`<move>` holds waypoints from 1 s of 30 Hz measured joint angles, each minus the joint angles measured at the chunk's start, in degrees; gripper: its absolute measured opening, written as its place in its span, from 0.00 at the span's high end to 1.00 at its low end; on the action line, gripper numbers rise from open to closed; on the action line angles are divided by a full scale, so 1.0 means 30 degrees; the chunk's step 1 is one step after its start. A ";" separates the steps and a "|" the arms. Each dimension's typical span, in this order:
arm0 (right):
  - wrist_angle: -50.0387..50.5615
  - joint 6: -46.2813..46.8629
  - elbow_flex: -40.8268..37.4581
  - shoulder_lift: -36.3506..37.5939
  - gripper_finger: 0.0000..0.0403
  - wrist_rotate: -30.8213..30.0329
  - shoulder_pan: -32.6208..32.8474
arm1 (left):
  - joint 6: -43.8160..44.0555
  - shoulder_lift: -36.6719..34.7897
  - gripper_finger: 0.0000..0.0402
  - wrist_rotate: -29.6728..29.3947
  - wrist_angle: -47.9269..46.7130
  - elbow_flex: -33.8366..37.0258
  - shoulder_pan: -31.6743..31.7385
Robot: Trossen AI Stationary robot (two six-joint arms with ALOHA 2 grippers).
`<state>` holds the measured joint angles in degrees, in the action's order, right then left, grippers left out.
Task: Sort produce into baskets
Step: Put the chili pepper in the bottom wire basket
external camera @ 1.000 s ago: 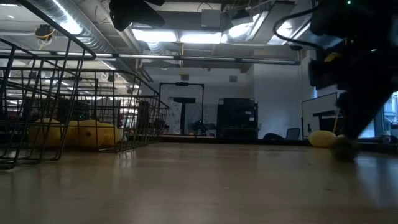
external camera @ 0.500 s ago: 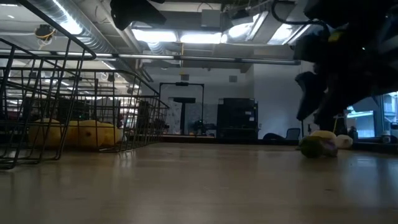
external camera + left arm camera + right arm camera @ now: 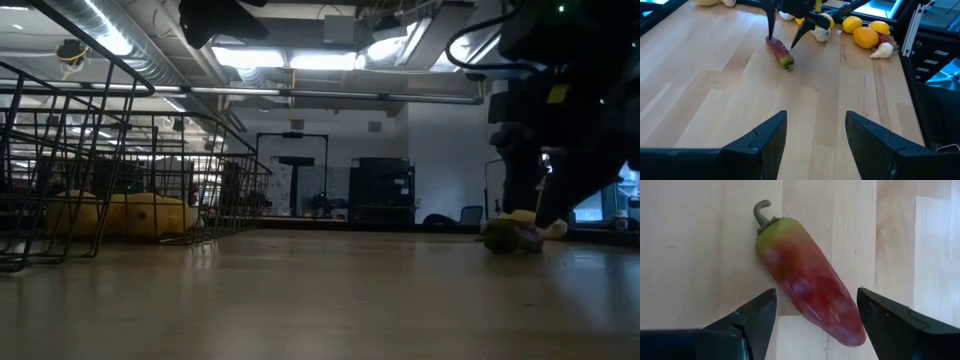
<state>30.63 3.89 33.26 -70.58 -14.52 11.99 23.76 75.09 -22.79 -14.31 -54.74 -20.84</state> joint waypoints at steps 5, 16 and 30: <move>-0.1392 -0.0112 -0.0745 -0.0212 0.32 -0.0599 0.0000 | 0.0178 0.0000 0.51 0.0000 0.0291 -0.0007 0.0000; -0.1567 0.0125 -0.0701 -0.2738 0.32 -0.0747 -0.0840 | -0.0398 0.0007 0.51 -0.0007 0.1393 -0.0022 0.0000; -0.1524 0.1542 0.0356 -0.3172 0.68 0.1126 -0.1523 | -0.0150 0.0015 0.51 -0.0007 0.1421 -0.0022 0.0000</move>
<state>26.06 8.51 34.33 -80.09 -11.14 7.42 23.31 75.13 -22.81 -10.04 -54.81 -20.84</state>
